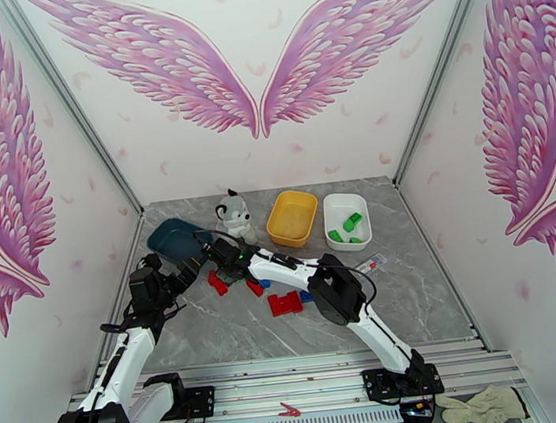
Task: Sort the legos into containers by color
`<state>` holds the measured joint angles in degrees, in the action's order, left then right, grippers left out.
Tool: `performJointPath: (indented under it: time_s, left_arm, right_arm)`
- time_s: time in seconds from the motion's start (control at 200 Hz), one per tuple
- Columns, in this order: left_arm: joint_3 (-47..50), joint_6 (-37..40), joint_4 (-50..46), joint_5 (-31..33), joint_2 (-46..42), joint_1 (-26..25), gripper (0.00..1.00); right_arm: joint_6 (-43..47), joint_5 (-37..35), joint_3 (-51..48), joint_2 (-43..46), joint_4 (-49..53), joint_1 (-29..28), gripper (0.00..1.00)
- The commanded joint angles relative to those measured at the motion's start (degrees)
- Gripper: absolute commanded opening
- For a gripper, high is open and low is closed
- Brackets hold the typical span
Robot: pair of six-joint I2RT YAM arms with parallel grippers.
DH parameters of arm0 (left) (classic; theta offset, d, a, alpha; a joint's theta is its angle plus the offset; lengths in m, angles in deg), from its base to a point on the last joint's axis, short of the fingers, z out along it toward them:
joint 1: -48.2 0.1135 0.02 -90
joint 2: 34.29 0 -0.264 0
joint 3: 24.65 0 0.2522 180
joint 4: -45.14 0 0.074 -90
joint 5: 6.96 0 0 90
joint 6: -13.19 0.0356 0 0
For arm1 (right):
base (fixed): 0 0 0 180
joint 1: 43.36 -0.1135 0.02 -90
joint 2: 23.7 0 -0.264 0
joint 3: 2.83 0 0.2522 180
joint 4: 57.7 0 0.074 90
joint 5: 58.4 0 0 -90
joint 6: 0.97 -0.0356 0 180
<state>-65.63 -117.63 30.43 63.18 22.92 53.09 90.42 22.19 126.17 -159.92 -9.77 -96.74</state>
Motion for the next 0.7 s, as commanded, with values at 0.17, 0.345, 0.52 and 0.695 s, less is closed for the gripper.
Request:
performJointPath:
  time_s: [0.17, 0.345, 0.52, 0.695]
  left_arm:
    - [1.0, 0.0, 0.6, -0.3, -1.6, 0.5, 0.99]
    - [1.0, 0.0, 0.6, -0.2, -1.7, 0.4, 0.99]
    - [1.1, 0.0, 0.5, 0.0, -1.9, 0.5, 0.99]
    - [1.2, 0.0, 0.5, 0.1, -1.9, 0.5, 0.99]
  right_arm:
    - [0.7, 2.2, 3.1, -3.5, 1.6, 1.1, 0.51]
    - [0.4, 3.6, 3.6, -4.5, 1.1, 1.1, 0.52]
    - [0.1, 4.2, 5.6, -6.5, 1.8, 1.0, 0.54]
    - [-0.5, 4.9, 7.9, -8.6, 2.9, 1.0, 0.53]
